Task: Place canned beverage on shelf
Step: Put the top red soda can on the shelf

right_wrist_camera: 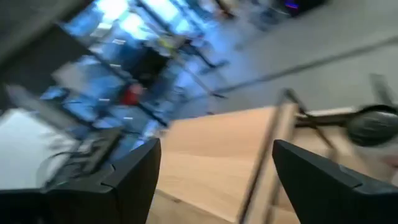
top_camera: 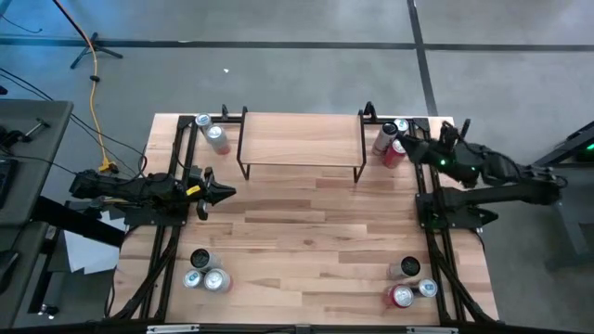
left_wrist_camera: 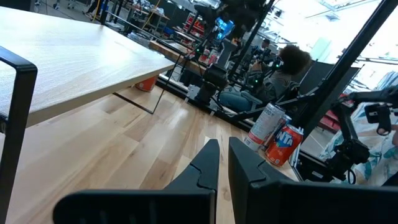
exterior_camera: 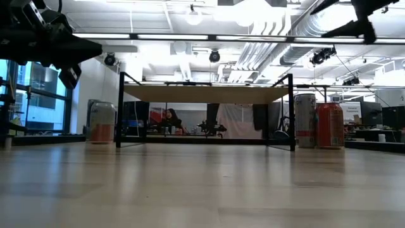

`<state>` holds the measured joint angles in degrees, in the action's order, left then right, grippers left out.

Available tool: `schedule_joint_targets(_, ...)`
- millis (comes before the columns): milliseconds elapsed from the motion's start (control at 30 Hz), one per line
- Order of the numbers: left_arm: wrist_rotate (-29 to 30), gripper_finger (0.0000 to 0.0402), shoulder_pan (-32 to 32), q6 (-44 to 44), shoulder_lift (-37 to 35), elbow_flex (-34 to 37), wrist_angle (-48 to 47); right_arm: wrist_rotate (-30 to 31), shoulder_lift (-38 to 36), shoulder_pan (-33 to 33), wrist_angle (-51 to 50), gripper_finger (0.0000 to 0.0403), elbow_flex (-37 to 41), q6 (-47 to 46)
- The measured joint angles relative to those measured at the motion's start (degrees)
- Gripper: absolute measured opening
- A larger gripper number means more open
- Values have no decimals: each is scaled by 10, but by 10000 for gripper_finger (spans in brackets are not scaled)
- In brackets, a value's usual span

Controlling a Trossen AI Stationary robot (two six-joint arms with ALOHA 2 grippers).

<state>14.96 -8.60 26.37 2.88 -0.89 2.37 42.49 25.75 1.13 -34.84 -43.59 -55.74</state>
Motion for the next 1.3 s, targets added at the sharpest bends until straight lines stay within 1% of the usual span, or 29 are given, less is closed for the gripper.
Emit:
schedule_joint_targets(133,0,0,0,0,0,0,0,8,83,44,-115,299,-81,-75)
schedule_joint_targets(233,0,0,0,0,0,0,0,-9,160,91,-226,299,-139,-133)
schedule_joint_targets(300,0,0,0,0,0,0,0,-42,212,128,-299,299,-171,-162)
schedule_joint_targets(400,0,0,0,0,0,0,0,-113,280,194,-379,299,-202,-158)
schedule_joint_targets(467,0,0,0,0,0,0,0,-176,314,240,-401,299,-211,-115)
schedule_joint_targets(567,0,0,0,0,0,0,0,-289,355,309,-397,299,-213,-12)
schedule_joint_targets(633,0,0,0,0,0,0,0,-353,380,349,-394,299,-213,66)
schedule_joint_targets(700,0,0,0,0,0,0,0,-400,402,384,-396,299,-213,137)
schedule_joint_targets(767,0,0,0,0,0,0,0,-424,422,412,-404,299,-213,201)
schedule_joint_targets(867,0,0,0,0,0,0,0,-426,443,445,-432,299,-213,260)
schedule_joint_targets(933,0,0,0,0,0,0,0,-412,451,460,-438,299,-213,298)
schedule_joint_targets(1167,0,0,0,0,0,0,0,-349,460,488,-390,299,-213,427)
schedule_joint_targets(1300,0,0,0,0,0,0,0,-341,460,488,-375,299,-213,442)
